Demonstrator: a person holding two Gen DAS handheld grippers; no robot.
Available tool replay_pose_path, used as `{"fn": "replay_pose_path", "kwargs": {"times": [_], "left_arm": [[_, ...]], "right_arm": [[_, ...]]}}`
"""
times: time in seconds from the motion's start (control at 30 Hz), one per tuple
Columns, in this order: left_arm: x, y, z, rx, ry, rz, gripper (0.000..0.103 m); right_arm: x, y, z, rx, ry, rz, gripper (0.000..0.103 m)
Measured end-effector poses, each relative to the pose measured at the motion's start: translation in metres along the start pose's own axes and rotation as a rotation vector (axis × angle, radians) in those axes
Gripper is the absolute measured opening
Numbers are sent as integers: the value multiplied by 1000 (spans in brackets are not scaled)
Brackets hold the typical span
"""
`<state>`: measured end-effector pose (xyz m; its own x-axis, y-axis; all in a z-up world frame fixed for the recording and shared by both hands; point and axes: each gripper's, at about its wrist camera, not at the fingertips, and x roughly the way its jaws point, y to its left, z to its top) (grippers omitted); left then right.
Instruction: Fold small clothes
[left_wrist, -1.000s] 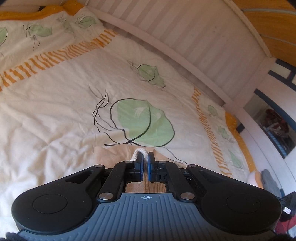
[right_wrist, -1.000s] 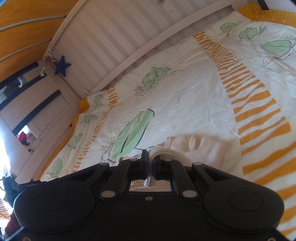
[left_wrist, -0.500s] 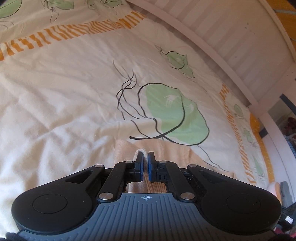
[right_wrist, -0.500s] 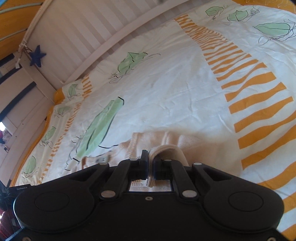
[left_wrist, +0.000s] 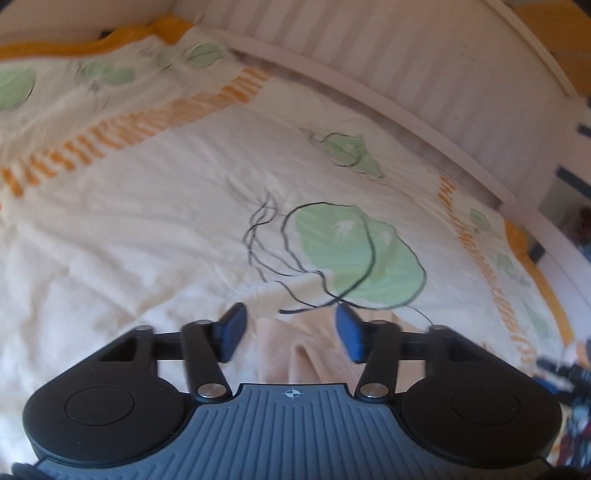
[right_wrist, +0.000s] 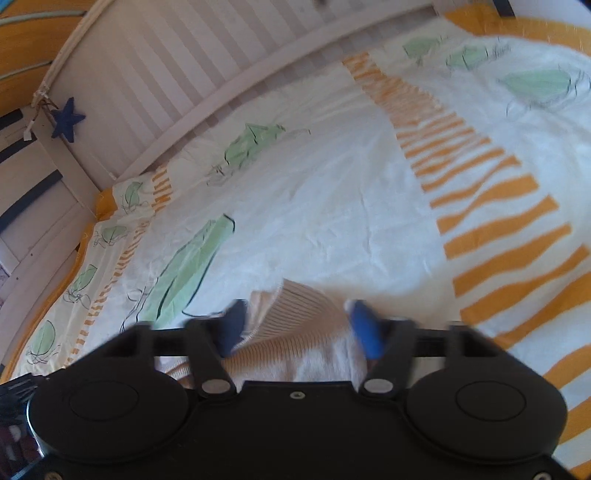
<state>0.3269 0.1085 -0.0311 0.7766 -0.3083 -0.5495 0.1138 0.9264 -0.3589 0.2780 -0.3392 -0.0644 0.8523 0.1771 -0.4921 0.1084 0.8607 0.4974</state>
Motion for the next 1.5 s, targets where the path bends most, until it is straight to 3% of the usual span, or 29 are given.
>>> {"fn": "replay_pose_path", "kwargs": {"times": [0.07,0.13,0.17,0.33,0.5,0.73,1.1,1.17,1.27,1.5], "left_arm": [[-7,-16,-7,70,9,-20,61],[-10,-32,-16,127,34,-43,71],[-11,-40,-21,152,49,-60,75],[-7,-69,-49,247,137,-121,83],[11,-83,-70,314,205,-117,84],[49,-79,-56,332,234,-51,84],[105,-71,-9,336,240,88,84],[100,-67,-3,316,231,109,84],[78,-62,-1,287,197,68,84],[29,-71,-38,418,254,-11,84]], "right_arm": [[-9,11,0,-54,-9,-7,78],[-14,22,-4,-121,2,-2,97],[-17,28,-7,-157,11,0,101],[-18,60,-30,-336,66,-3,103],[-2,77,-45,-438,126,-5,103],[36,74,-38,-441,206,-59,103],[74,53,-14,-384,217,-153,103],[68,52,-11,-374,195,-166,103],[49,51,-8,-349,146,-144,103],[12,70,-27,-405,135,-72,103]]}}
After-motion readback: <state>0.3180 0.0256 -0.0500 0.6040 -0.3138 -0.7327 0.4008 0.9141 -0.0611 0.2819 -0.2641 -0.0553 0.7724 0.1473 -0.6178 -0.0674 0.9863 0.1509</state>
